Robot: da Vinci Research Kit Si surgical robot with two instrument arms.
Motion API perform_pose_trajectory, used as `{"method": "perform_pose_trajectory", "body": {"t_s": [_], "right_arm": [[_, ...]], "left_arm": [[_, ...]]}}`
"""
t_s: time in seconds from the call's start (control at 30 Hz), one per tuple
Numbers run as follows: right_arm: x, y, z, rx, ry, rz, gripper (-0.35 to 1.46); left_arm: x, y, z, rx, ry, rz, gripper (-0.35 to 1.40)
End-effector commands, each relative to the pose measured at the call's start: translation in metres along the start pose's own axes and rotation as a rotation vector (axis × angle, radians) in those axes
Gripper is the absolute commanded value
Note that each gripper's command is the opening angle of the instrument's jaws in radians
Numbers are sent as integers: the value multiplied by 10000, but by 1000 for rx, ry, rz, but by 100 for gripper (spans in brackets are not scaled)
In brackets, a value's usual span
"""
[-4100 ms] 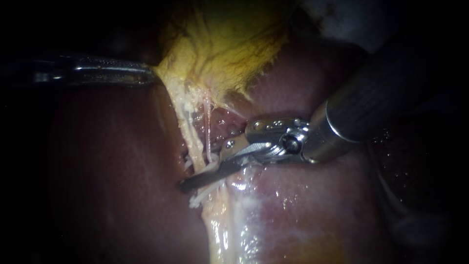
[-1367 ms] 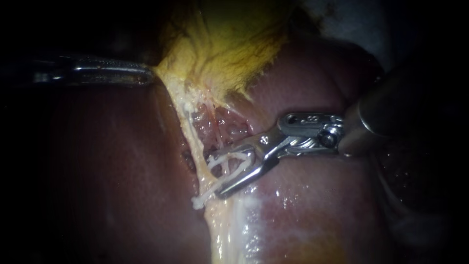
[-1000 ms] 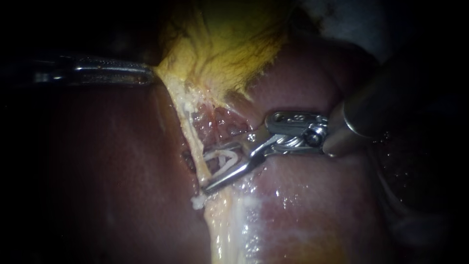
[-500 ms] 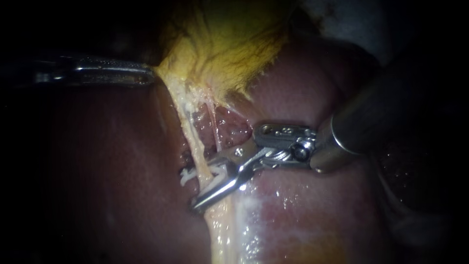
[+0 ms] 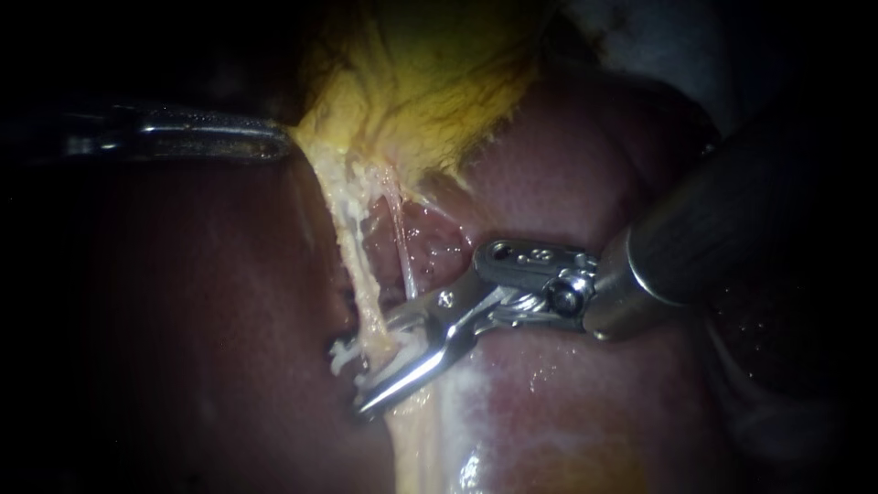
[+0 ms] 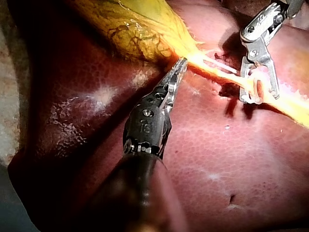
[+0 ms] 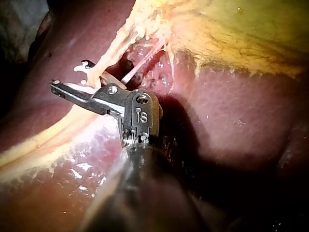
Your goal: Clipping second clip left tube
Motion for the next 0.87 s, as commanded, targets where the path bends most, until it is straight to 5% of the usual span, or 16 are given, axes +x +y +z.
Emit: {"method": "perform_pose_trajectory", "body": {"t_s": [0.03,0.33,0.87], "right_arm": [[-1,2,-2,-1,0,1,28],[4,2,-6,-19,13,4,-35],[1,6,-7,-20,10,32,-35]], "left_arm": [[0,0,0,0,0,0,-35],[0,0,0,0,0,0,-35],[0,1,1,0,0,0,-35]]}}
